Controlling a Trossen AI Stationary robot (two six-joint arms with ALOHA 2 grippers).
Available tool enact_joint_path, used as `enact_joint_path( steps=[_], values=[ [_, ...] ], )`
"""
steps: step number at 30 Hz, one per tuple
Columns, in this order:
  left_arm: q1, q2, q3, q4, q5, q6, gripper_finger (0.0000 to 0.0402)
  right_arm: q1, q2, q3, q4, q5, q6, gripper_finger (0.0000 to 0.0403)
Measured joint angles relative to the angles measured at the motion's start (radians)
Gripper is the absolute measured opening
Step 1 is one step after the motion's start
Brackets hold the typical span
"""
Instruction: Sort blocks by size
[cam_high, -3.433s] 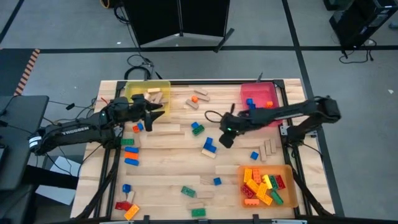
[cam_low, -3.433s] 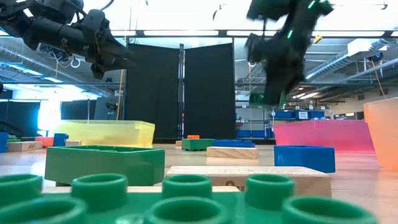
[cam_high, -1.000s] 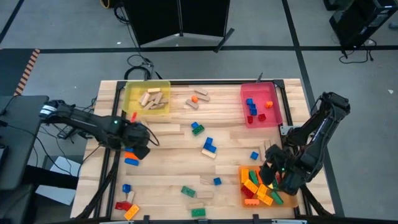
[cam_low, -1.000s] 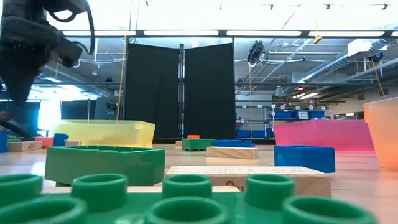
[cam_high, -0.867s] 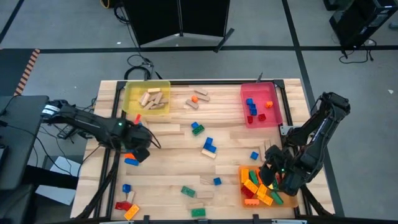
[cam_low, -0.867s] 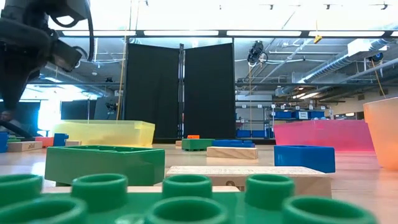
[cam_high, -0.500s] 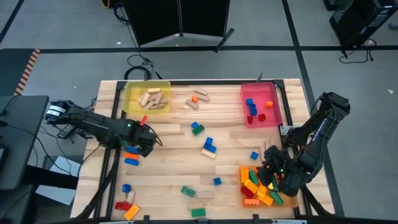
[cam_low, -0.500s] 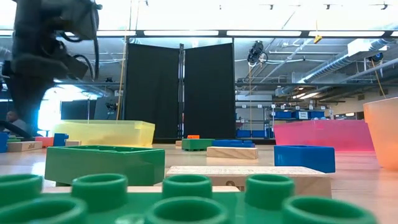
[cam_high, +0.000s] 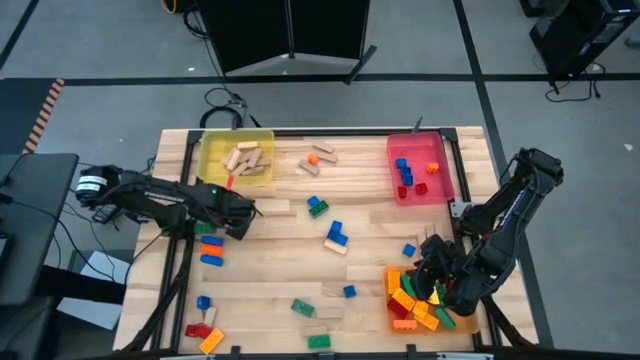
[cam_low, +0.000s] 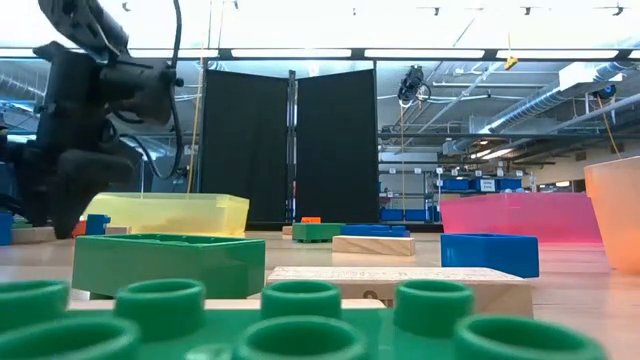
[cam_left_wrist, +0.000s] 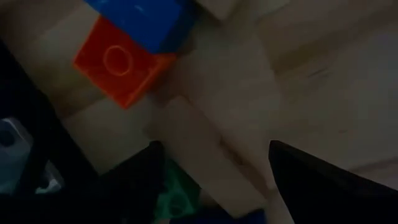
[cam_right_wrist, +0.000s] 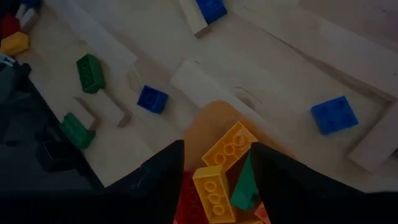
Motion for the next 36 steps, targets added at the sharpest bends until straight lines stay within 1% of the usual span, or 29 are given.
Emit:
enact_joint_path(
  steps=[2,6,11,14,18,21,24,26,32,36],
  values=[
    [0.021,-0.003,-0.026,0.058,0.024,-0.008,0.0294,0.0,0.0,0.0,0.003,0.0,-0.002,0.0197],
    [0.052,-0.005,-0.055,0.095,0.091,-0.043,0.0293,0.0,0.0,0.0,0.014,0.001,-0.009,0.0195],
    [0.051,-0.002,-0.039,0.105,0.102,-0.039,0.027,0.0,0.001,0.0,0.014,0.006,-0.029,0.0195],
    [0.05,0.002,-0.019,0.14,0.102,-0.003,0.0243,0.0,0.001,0.0,0.014,0.018,-0.05,0.0195],
    [0.049,0.001,-0.002,0.275,0.094,0.026,0.0203,0.0,0.001,0.0,0.014,0.03,-0.074,0.0195],
    [0.049,0.023,-0.002,0.366,0.111,0.043,0.0173,0.0,0.001,0.0,0.014,0.034,-0.084,0.0195],
    [0.049,0.055,0.0,0.373,0.142,0.041,0.0135,0.0,0.001,0.0,0.014,0.035,-0.102,0.0195],
    [0.05,0.07,0.002,0.379,0.152,0.008,0.011,0.0,0.001,0.0,0.014,0.035,-0.113,0.0195],
    [0.05,0.079,0.0,0.436,0.151,-0.059,0.0063,0.0,0.001,0.0,0.014,0.034,-0.166,0.0195],
    [0.049,0.08,-0.002,0.472,0.165,-0.077,0.002,0.0,0.001,0.0,0.015,0.034,-0.208,0.0195]
  ],
)
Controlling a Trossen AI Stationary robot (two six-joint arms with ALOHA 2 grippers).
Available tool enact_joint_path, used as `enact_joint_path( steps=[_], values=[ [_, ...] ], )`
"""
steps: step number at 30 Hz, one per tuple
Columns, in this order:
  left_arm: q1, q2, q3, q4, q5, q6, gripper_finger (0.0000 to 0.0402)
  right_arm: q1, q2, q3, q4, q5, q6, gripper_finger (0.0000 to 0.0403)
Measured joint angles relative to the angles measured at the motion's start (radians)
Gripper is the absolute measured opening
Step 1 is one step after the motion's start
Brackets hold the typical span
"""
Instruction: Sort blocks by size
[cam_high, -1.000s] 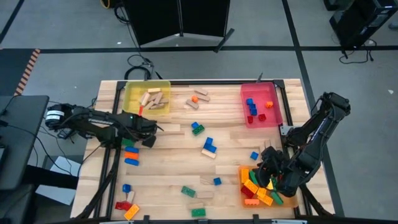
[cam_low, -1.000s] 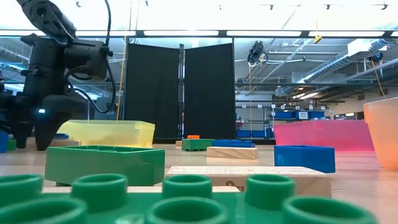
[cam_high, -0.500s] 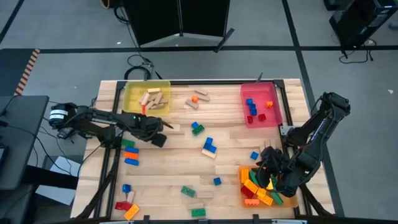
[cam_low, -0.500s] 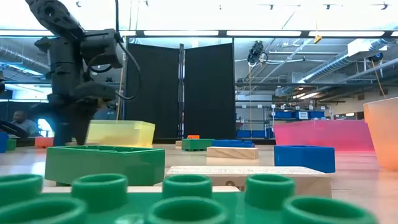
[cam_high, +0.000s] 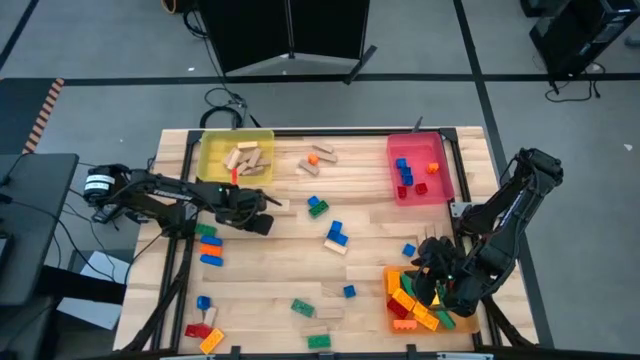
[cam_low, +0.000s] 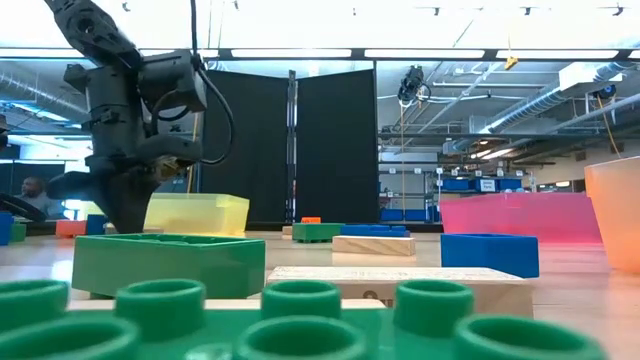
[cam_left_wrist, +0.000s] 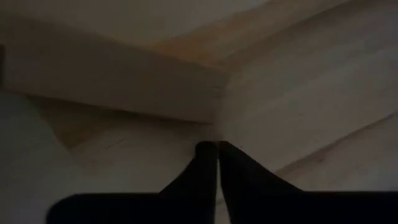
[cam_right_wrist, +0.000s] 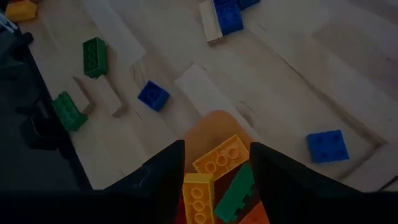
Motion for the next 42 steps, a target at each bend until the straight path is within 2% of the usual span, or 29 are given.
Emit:
enact_joint_path(
  steps=[4,10,16,28,33,38,42],
  values=[
    [-0.001,0.0,0.0,0.068,0.084,-0.008,0.0009,0.0,0.0,0.0,0.0,0.0,-0.044,0.0195],
    [-0.024,0.0,0.0,0.28,0.181,0.03,0.0044,0.0,0.0,0.0,-0.001,-0.001,-0.094,0.0195],
    [-0.024,-0.001,0.001,0.408,0.187,0.131,0.0077,0.0,0.0,0.0,-0.001,0.0,-0.097,0.0195],
    [-0.024,-0.001,0.003,0.446,0.203,0.57,0.0179,-0.059,0.0,0.0,0.013,0.025,0.048,0.0195],
    [-0.024,-0.001,0.072,0.345,0.197,0.833,0.0205,-0.114,0.0,0.0,0.056,0.057,0.063,0.0195],
    [-0.031,-0.001,0.192,0.06,0.102,1.147,0.0216,-0.181,0.0,0.0,0.094,0.09,0.056,0.0195],
    [-0.039,-0.002,0.234,-0.158,0.025,1.32,0.022,-0.235,0.0,0.0,0.131,0.092,0.028,0.0195]
  ],
)
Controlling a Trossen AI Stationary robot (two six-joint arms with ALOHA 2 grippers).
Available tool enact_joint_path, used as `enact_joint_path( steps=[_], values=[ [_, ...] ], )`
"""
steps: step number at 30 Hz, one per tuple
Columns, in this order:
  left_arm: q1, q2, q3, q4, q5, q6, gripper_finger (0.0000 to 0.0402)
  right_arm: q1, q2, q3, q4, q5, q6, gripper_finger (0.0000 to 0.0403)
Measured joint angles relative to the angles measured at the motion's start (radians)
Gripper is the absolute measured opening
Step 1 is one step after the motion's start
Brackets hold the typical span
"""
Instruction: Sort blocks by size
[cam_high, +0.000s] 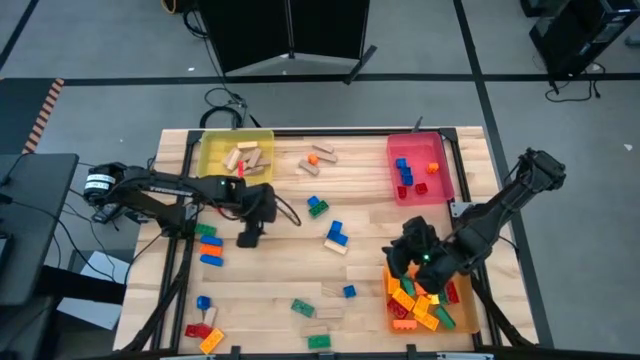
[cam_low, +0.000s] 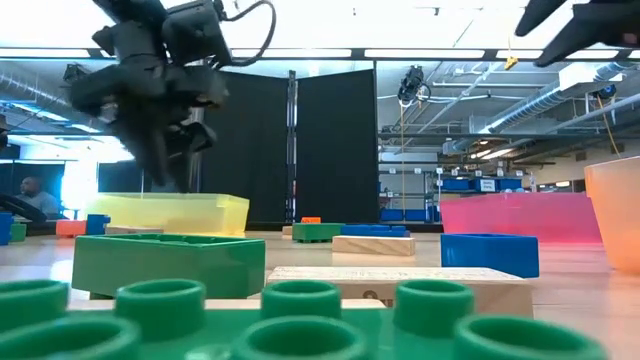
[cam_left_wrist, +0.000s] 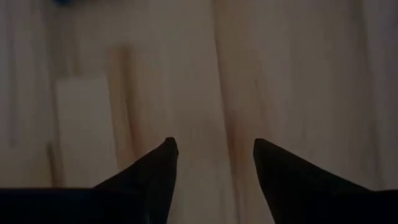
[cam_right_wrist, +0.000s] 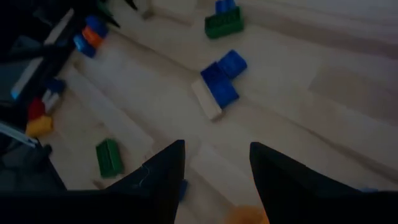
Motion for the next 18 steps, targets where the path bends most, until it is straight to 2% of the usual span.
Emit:
enact_joint_path(
  steps=[4,6,10,15,18],
  values=[
    [0.0,0.0,-0.023,-0.108,-0.021,0.105,0.022,-0.05,0.0,0.0,0.058,0.013,-0.068,0.0195],
    [0.0,0.0,-0.037,-0.128,-0.072,0.146,0.022,-0.071,0.0,0.0,0.092,0.027,-0.11,0.0195],
    [0.0,0.0,-0.058,-0.141,-0.185,0.24,0.022,-0.108,0.0,0.0,0.156,0.033,-0.194,0.0195],
    [0.0,0.006,-0.112,-0.116,-0.197,0.326,0.022,-0.138,0.0,0.0,0.194,0.033,-0.257,0.0195],
    [0.0,0.02,-0.148,-0.083,-0.244,0.361,0.0219,-0.146,0.0,0.0,0.209,0.032,-0.276,0.0195]
  ],
)
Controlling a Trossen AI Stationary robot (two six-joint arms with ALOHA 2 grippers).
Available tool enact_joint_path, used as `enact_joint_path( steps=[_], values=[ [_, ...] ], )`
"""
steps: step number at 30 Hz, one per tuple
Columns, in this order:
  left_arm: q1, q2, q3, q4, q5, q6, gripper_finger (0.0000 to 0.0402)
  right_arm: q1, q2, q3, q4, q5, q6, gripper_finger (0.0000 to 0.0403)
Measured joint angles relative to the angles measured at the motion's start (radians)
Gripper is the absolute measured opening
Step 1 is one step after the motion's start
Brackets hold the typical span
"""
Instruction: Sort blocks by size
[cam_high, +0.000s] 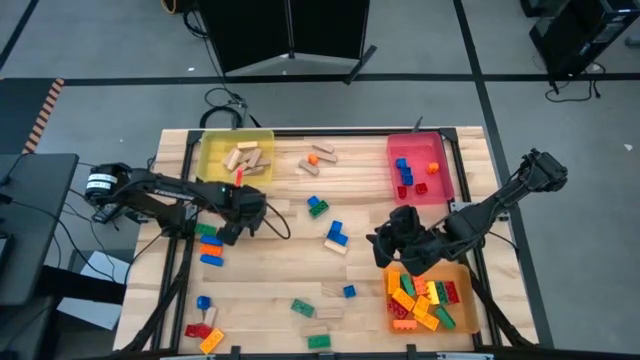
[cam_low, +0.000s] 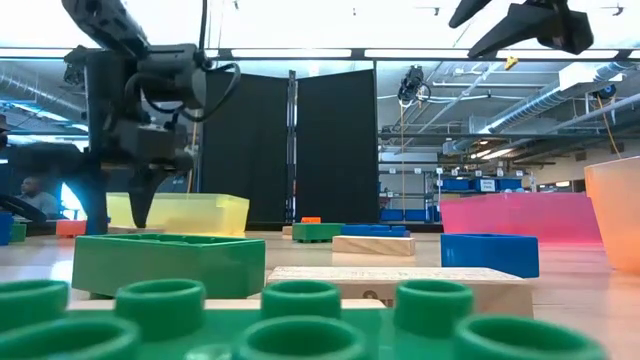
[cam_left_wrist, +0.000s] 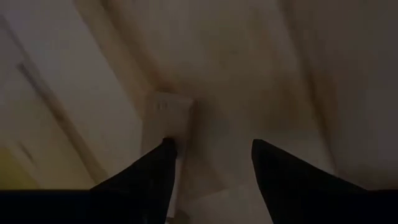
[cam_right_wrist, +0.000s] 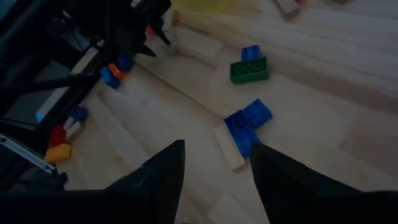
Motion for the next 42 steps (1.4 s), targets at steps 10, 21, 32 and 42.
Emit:
enact_joint_path(
  steps=[10,21,32,42],
  values=[
    [0.0,0.02,0.023,0.052,-0.054,-0.007,0.0219,-0.002,0.0,0.0,0.007,-0.025,-0.012,0.0195],
    [-0.05,0.02,0.028,0.006,0.086,-0.159,0.0218,0.002,0.0,0.0,0.005,-0.038,-0.062,0.0195],
    [-0.043,0.019,0.057,0.072,-0.121,-0.09,0.0218,0.001,0.0,0.0,0.005,-0.039,-0.09,0.0195],
    [0.014,0.019,-0.019,0.121,-0.104,-0.092,0.0218,0.001,0.0,0.0,0.009,-0.039,-0.087,0.0195]
  ],
)
